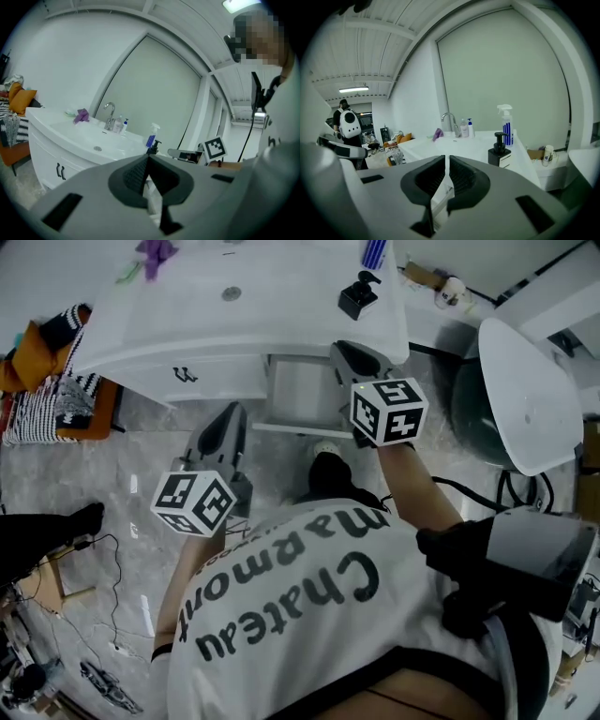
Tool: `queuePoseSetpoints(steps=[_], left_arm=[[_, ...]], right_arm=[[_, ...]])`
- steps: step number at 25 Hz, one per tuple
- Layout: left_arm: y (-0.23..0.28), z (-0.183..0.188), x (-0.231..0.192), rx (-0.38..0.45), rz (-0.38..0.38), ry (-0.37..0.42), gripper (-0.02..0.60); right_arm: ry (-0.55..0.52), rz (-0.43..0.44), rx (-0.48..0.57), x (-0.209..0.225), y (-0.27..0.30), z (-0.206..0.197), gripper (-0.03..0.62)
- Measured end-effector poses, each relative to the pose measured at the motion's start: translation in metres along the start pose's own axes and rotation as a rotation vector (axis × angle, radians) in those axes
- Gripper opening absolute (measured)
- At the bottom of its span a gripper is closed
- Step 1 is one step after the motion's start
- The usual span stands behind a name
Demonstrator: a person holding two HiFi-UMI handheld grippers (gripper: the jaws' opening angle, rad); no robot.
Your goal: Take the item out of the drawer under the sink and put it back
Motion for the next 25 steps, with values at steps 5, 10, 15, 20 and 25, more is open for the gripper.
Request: queuePoseSetpoints(steps=[5, 10, 15, 20, 25], left_arm=[[-0.020, -0.015, 0.001, -0.016, -0.008, 0.019, 0.009], [-0.029, -0.028, 0.000, -0.019, -0.021, -0.002, 0.009], [-0.032, -0.028, -0.002, -0.016, -0.031, -0.030, 0.009], [-0.037, -0.024, -0.001, -0.010, -0.030, -0.019, 0.009], [-0.040, -0.025, 0.000, -0.007, -0.032, -0.012, 0.009]], right_arm=[[0.022, 0.088, -0.062, -0.053, -0.034, -0.032, 0.013], [-0.056, 0.144, -0.149, -0.090, -0.053, -0.062, 0.012], [-0.076, 0.151, -0.160, -0.100, -0.060, -0.063, 0.012], [-0.049, 0.132, -0.150, -0.097, -0.059, -0.057, 0.011], [-0.056, 0.126, -0.145, -0.099, -0.060, -0.058, 0.011]])
Point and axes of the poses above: the fingertips, and each gripper's own axes: y forward along the fingers, x to its right, z out of its top, the point moved 4 cm from there along -y, backward along the fingers, and after that the axes turned 9 degrees about -z, right-handed, at the moved point
